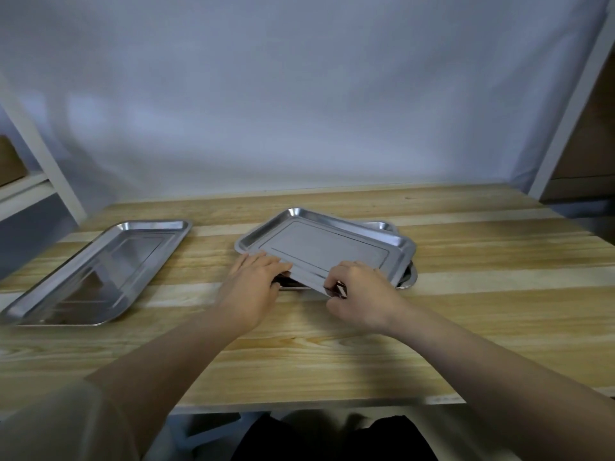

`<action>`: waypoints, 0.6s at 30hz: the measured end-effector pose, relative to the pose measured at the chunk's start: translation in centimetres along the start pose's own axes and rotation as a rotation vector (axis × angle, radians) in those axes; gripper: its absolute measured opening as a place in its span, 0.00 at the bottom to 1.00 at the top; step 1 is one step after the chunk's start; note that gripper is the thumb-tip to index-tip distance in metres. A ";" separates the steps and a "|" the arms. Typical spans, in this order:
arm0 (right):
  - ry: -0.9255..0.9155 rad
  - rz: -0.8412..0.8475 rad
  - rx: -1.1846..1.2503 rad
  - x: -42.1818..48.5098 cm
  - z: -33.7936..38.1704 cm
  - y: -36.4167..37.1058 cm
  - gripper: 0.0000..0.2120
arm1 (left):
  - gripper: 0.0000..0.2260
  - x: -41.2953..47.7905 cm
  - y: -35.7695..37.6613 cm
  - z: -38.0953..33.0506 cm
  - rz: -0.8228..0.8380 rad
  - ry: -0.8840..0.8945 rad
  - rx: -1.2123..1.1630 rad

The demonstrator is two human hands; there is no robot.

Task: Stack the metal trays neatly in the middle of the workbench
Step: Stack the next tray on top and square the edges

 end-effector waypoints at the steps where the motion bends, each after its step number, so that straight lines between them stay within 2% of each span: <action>1: 0.003 -0.001 -0.001 0.0 -0.1 -0.1 0.03 | 0.19 0.0 -0.2 -0.1 -0.006 0.005 -0.002; 5: 0.005 -0.009 -0.014 -0.2 -0.4 -0.3 0.04 | 0.16 0.0 -0.9 -0.4 -0.024 0.017 -0.016; 9: 0.007 -0.053 -0.056 -0.5 -1.1 -0.5 0.13 | 0.13 -0.1 -1.0 -0.3 -0.004 0.012 -0.092; 18: 0.029 -0.100 -0.086 -0.5 -1.8 -0.9 0.22 | 0.14 -0.2 -0.6 -0.7 0.058 0.016 -0.147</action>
Point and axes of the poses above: each hand's wrist, its own x-axis towards the middle knuckle, its own y-axis out of the palm, z = x × y, the point moved 7 cm from there along x, towards the middle knuckle, and after that the axes turned 5 degrees about -y, right-handed, at the moved point
